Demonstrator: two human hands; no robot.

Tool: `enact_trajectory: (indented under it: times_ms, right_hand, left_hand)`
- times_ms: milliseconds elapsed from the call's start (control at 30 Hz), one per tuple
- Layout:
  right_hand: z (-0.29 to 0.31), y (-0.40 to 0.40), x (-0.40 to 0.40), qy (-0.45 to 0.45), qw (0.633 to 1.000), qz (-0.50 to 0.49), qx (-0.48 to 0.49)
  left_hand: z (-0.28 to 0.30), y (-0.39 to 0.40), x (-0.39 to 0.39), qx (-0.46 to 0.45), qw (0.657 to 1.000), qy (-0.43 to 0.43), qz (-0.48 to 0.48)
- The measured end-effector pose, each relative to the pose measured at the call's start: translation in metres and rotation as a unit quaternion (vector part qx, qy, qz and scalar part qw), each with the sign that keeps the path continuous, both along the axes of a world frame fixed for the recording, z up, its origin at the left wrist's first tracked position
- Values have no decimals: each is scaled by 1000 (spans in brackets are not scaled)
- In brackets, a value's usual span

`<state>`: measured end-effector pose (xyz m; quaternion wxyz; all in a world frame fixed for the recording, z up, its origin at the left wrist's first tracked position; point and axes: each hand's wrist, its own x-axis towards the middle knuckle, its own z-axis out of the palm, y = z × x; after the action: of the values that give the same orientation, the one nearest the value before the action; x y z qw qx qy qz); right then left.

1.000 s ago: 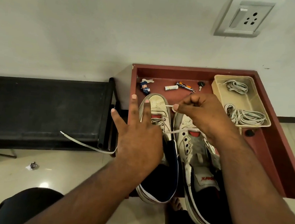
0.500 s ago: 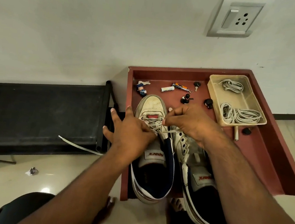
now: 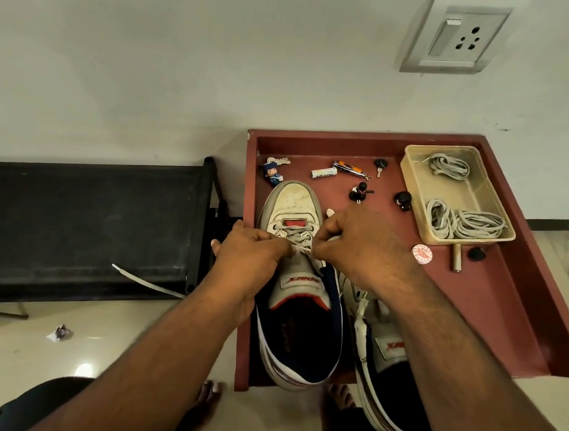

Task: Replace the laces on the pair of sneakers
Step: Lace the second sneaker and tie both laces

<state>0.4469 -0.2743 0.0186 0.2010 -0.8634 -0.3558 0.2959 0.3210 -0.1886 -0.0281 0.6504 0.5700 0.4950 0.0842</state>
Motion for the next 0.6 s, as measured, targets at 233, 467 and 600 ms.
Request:
enact_trajectory:
  times_ms: [233, 467, 600]
  right_hand:
    - [-12, 0, -1, 62, 997, 20, 37]
    - [-28, -1, -2, 221, 969, -82, 65]
    - [-32, 2, -7, 224, 968, -97, 63]
  left_hand:
    - [6, 3, 0, -12, 1000, -10, 1]
    - [6, 19, -7, 76, 983, 67, -152]
    - [19, 14, 0, 232, 929, 203, -203]
